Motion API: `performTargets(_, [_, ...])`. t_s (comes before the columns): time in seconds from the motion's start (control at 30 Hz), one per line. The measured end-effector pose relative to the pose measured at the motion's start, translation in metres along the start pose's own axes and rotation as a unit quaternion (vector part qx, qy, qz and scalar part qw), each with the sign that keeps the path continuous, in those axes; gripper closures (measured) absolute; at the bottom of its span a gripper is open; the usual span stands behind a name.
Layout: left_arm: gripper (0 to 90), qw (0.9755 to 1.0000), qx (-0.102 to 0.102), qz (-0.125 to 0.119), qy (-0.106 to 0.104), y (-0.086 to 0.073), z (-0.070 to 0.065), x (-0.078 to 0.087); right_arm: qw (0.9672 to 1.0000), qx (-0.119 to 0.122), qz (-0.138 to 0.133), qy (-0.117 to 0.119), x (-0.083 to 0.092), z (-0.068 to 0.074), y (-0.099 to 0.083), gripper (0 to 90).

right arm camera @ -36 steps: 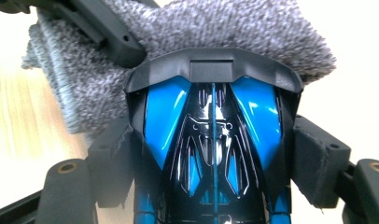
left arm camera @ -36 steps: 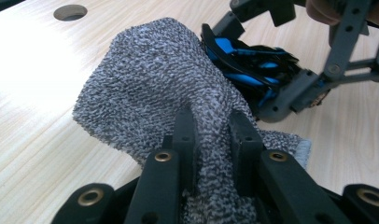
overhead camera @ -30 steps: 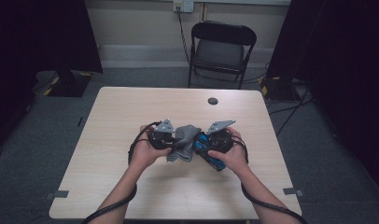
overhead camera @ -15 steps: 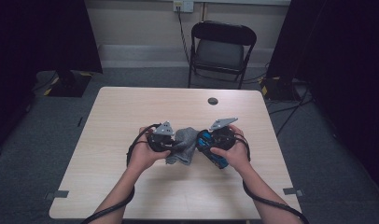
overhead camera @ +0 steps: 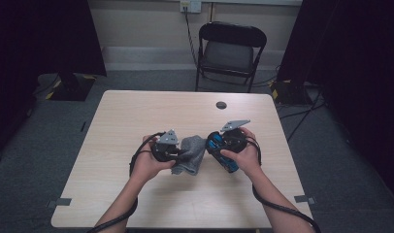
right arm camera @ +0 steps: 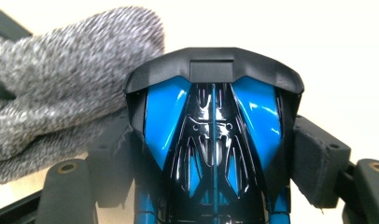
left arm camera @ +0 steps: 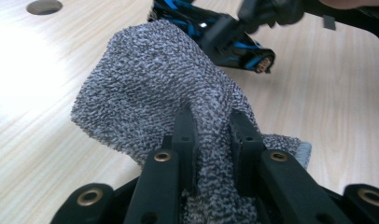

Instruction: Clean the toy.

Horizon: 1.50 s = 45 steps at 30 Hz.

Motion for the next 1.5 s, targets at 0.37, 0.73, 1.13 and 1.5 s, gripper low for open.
performTargets(0.37, [75.4,0.9999,0.004,0.010,0.005,-0.015,0.006,0.013,0.9998,-0.014,-0.009,-0.007,0.009,-0.011,0.000,25.5])
performTargets(0.73, [75.2,0.9989,0.022,-0.015,0.039,-0.007,0.028,0.018,0.9997,0.003,-0.016,0.017,0.008,0.004,0.003,25.5])
performTargets(1.13, [74.8,0.9983,0.013,-0.021,0.053,0.016,0.036,0.007,0.9988,0.025,-0.008,0.042,0.003,0.023,0.001,25.5])
performTargets(1.5, [74.8,0.9991,0.003,-0.017,0.038,0.022,0.025,-0.006,0.9975,0.043,-0.003,0.057,-0.004,0.037,-0.001,25.5])
Point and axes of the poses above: each handheld gripper's, and its own axes: x roughly backward along the jaws, y roughly out of its top, z roughly to its left, the point moved 4 cm from there along -x, roughly forward along the jaws, and after that the axes turned 6 degrees about y, right-handed, at the moved point
